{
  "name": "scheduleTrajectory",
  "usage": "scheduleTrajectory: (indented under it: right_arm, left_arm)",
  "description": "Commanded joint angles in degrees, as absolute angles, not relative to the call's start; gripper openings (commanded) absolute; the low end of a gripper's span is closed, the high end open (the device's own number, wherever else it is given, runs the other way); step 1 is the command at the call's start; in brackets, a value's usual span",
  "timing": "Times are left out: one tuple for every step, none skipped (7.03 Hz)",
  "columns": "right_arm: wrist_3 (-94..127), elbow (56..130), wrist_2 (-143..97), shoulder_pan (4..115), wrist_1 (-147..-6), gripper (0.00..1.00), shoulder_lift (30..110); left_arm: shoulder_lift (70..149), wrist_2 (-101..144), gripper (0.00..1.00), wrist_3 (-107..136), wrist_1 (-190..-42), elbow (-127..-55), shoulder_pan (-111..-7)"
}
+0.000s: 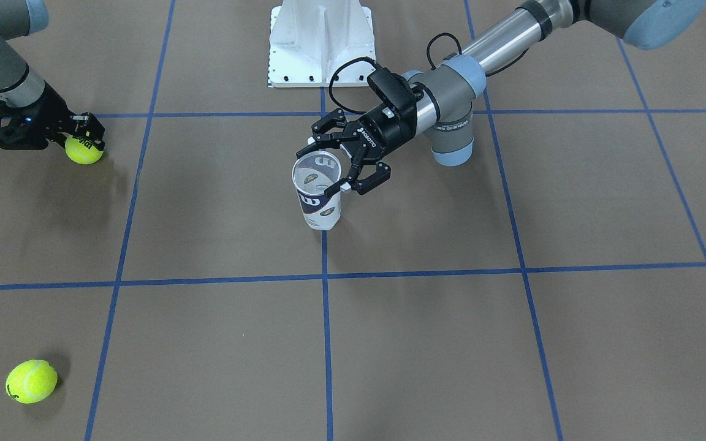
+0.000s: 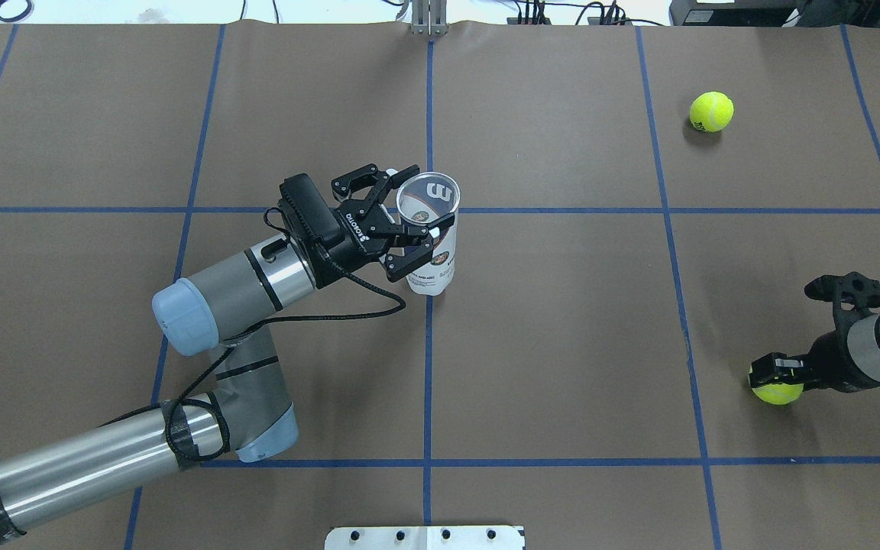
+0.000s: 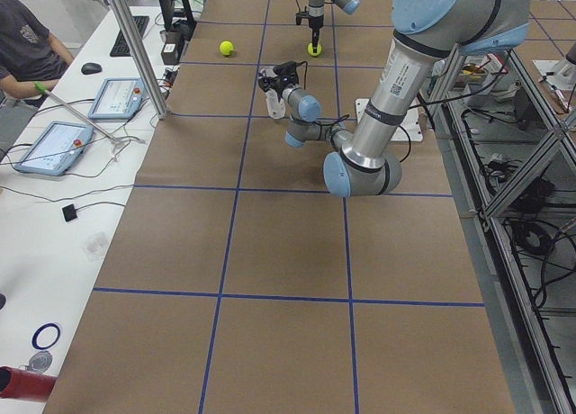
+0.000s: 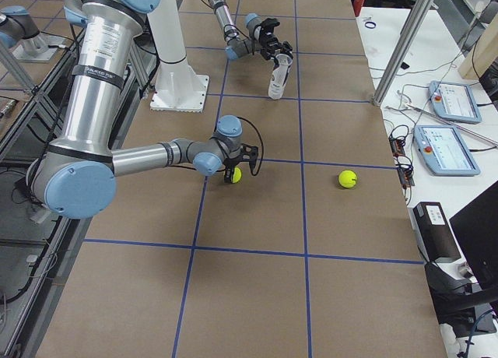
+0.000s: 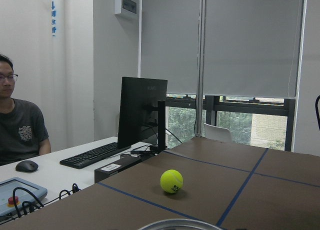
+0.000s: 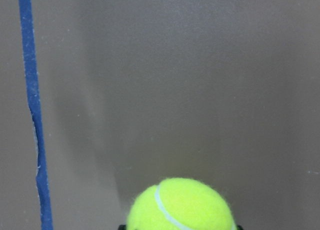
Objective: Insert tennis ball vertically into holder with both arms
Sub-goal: 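Grasp the nearer tennis ball with the right gripper and lift it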
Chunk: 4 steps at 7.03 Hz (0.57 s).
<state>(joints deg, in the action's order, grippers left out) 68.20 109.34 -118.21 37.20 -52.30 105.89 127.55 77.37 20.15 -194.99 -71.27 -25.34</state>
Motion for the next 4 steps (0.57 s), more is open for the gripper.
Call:
scheduleTrajectory:
  right_arm:
    - [68.2, 110.3, -118.3, 37.4, -52.3, 0.0, 105.5]
    - [68.3, 111.6, -118.6, 37.6, -52.5, 0.0, 103.9]
    - [68.7, 112.3, -119.2, 40.0, -52.6, 0.0, 101.5]
    - [69.3, 113.6, -121.1, 42.3, -53.1, 0.0, 99.6]
  left_arm:
    - [127.6, 76.0, 0.73, 20.3, -197.0, -71.1, -24.1]
    - [127.3, 76.0, 0.73, 20.1, -197.3, -70.9, -23.7]
    - [127.3, 76.0, 0.73, 19.8, -197.3, -70.9, -23.7]
    - [127.2, 76.0, 0.73, 19.8, -197.4, -71.0, -23.7]
